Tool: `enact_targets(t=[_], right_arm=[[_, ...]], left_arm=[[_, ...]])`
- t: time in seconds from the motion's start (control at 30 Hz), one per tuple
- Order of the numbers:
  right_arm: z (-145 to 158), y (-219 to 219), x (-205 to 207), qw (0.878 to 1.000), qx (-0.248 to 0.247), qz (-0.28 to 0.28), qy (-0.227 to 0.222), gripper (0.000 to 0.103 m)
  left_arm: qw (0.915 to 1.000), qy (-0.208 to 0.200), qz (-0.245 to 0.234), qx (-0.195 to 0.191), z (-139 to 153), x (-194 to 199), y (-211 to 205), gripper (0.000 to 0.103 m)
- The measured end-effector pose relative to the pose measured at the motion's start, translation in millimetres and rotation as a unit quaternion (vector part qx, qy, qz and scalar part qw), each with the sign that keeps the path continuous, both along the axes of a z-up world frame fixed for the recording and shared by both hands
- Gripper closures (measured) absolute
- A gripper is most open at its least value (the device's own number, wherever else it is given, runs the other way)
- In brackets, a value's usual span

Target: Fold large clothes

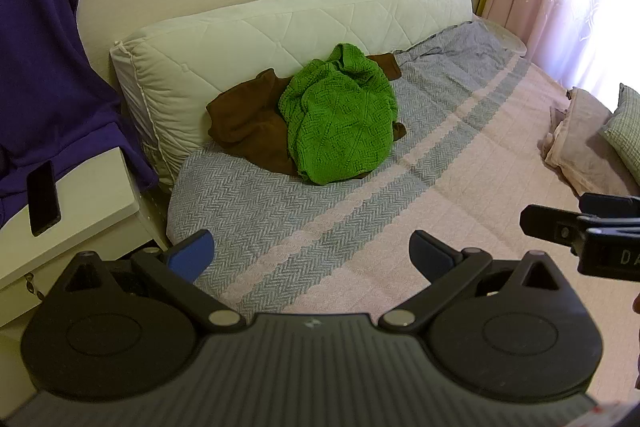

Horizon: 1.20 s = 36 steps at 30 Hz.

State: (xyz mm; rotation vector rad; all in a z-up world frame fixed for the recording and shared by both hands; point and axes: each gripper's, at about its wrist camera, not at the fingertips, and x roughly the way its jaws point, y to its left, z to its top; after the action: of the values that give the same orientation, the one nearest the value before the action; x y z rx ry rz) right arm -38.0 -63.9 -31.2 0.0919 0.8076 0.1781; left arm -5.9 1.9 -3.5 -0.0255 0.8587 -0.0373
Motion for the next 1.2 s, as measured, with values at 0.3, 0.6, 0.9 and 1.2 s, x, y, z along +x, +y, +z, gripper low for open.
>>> enact_targets(t=[0.3,0.6,0.9,1.2], right_arm=[[-2.1,0.6,-1.8,1.0,0.001,0.0,0.0,0.011],[-2.1,0.5,-3.8,1.0,0.002,0.0,0.001,0.011],[-3.4,0.2,-6.3,1.0,0.002,0.002,0.001,0.011],[-5.3,-3.1,-6.8,1.0,0.006,0.004,0.004,0.011]], left_arm=[[0.9999,0.001,-0.012,-0.003,1.4,0.0,1.3,0.001],[0.9998,0.001,-0.017,-0.006,2.3,-3.3,2.5,0.001],[0.9998,0.001,-0.018,-0.009,4.0,-4.3,2.8,0.001],[0.9998,0.003,-0.015,-0.009,4.8,-5.4,2.8,0.001]])
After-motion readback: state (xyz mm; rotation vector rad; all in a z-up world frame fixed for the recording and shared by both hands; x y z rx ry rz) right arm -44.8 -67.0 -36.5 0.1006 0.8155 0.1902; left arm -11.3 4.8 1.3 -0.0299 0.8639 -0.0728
